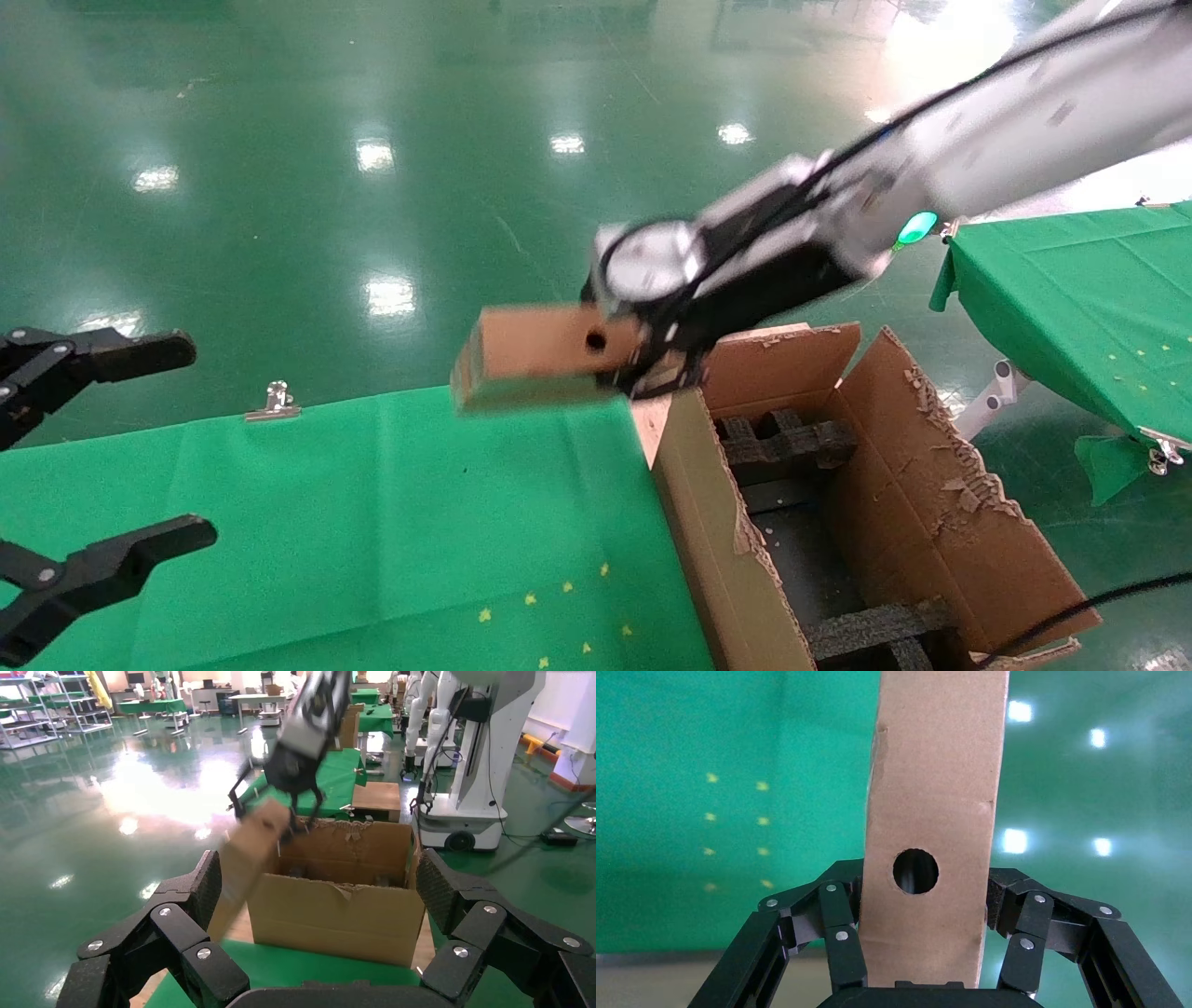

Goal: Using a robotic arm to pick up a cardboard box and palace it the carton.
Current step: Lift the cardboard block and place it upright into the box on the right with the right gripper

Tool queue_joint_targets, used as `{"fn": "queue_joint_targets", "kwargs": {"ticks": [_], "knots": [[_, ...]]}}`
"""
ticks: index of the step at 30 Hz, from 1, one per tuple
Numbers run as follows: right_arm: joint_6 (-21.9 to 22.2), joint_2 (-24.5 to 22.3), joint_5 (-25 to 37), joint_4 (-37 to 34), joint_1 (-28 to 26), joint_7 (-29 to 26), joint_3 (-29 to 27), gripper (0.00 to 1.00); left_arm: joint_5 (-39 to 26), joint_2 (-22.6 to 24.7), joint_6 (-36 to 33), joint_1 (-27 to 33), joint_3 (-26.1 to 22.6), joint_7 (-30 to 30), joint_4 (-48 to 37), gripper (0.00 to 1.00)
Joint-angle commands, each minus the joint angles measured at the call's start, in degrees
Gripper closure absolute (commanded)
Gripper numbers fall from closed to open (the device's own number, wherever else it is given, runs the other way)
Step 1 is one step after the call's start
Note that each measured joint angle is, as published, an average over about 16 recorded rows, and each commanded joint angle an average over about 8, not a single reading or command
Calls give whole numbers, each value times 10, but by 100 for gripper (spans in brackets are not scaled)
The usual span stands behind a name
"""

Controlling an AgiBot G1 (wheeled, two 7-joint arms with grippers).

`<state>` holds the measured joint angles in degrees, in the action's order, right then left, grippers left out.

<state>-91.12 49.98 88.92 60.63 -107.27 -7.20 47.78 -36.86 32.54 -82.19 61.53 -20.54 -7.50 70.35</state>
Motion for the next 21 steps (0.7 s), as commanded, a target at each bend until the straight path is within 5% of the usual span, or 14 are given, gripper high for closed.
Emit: {"fn": "queue_joint_targets", "kwargs": {"ticks": [1,12,21], "knots": [[-3,-5,-12,-22,-36,18,10,100,0,0,0,0,0,0,0,0],[-2,-41,-104,-96,-124,63,120,100,0,0,0,0,0,0,0,0],[-2,-131,-116,-113,-171,63,196,100,0,0,0,0,0,0,0,0]]}}
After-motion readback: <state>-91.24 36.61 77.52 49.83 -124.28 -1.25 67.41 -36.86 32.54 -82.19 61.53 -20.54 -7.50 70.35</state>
